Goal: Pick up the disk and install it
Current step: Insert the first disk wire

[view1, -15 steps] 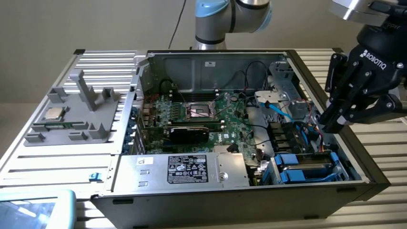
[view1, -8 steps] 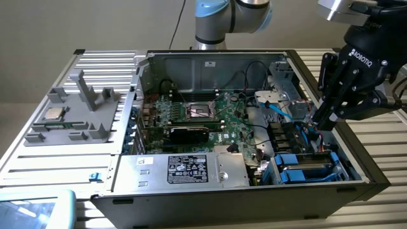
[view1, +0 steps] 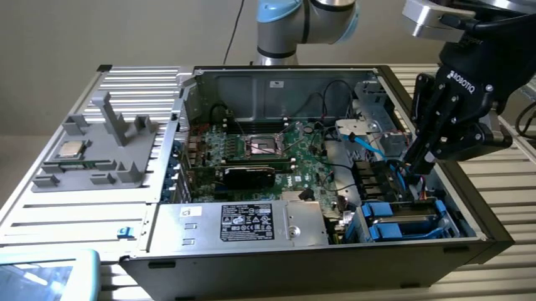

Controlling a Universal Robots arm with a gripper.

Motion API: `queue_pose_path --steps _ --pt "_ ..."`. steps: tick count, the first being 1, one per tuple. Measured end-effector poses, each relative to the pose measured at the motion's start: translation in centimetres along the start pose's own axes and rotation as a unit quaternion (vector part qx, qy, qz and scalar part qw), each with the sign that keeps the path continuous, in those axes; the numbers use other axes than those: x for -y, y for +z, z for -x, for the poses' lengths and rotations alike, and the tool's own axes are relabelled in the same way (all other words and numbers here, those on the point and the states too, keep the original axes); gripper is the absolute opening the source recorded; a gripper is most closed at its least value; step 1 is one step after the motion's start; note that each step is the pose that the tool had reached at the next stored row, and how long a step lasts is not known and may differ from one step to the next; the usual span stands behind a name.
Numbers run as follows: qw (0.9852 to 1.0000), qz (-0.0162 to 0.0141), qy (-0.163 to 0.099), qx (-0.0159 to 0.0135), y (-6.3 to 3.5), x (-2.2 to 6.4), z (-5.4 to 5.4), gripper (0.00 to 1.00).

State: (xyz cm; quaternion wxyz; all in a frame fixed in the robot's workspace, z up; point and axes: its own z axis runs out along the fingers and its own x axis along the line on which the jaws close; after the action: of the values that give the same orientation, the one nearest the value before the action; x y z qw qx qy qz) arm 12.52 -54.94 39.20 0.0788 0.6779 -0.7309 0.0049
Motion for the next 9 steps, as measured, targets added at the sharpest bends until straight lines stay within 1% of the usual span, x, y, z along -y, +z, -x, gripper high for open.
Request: queue_pose_path --steps 2,3,4,5,7,9 --pt "1.0000 -0.0021 0.000 -0.0017 0.14 -0.19 0.29 0.24" --pt "1.0000 -0.0037 0.001 -0.0025 0.18 -0.19 0.38 0.24" --pt "1.0000 -0.0061 0.001 -0.0036 0.21 -0.19 0.48 0.24" --pt "1.0000 -0.0080 0.002 -0.0054 0.24 -0.20 0.58 0.24" --pt "0.9999 -0.0097 0.002 -0.0101 0.36 -0.22 0.69 0.24" --pt "0.9998 -0.0106 0.003 -0.0165 0.49 -0.23 0.76 0.24"
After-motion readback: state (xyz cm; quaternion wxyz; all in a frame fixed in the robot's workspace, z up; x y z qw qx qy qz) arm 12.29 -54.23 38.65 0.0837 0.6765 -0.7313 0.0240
